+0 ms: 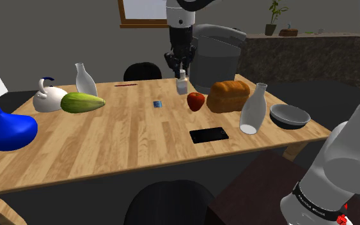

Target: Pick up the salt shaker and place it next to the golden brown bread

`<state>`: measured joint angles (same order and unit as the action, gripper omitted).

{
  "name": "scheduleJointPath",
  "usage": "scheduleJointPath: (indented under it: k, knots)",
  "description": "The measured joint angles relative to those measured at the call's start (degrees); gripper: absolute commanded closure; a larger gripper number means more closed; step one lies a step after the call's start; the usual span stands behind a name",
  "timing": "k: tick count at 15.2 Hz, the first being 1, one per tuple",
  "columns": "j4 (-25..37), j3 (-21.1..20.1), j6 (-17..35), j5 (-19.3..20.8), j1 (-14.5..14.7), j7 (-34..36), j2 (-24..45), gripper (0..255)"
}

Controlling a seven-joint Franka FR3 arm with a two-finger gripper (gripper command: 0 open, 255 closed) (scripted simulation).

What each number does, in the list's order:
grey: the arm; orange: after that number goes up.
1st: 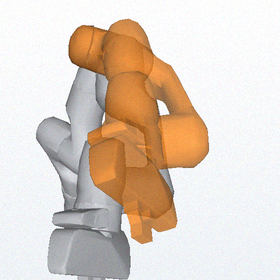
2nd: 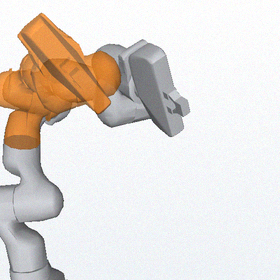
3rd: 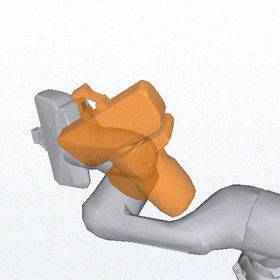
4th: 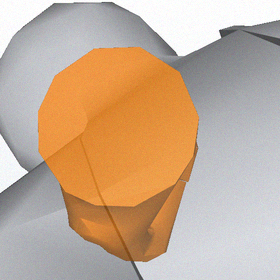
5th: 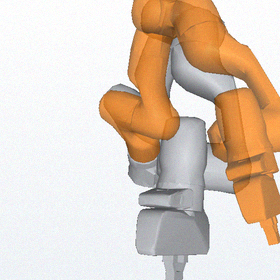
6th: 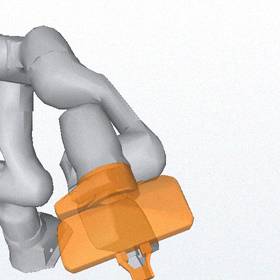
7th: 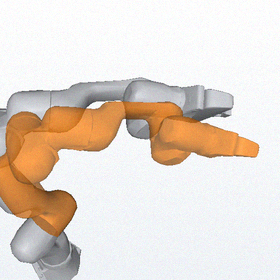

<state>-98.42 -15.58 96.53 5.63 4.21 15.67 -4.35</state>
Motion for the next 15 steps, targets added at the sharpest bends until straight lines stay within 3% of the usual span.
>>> scheduleJointPath:
  k: [7, 15]
  knots:
    - [-9.8, 5.9, 2.2, -1.5, -3.8, -9.8, -8.7, 255]
    - [-16.7, 13.2, 3.4, -0.9, -7.6, -20.8, -15.4, 255]
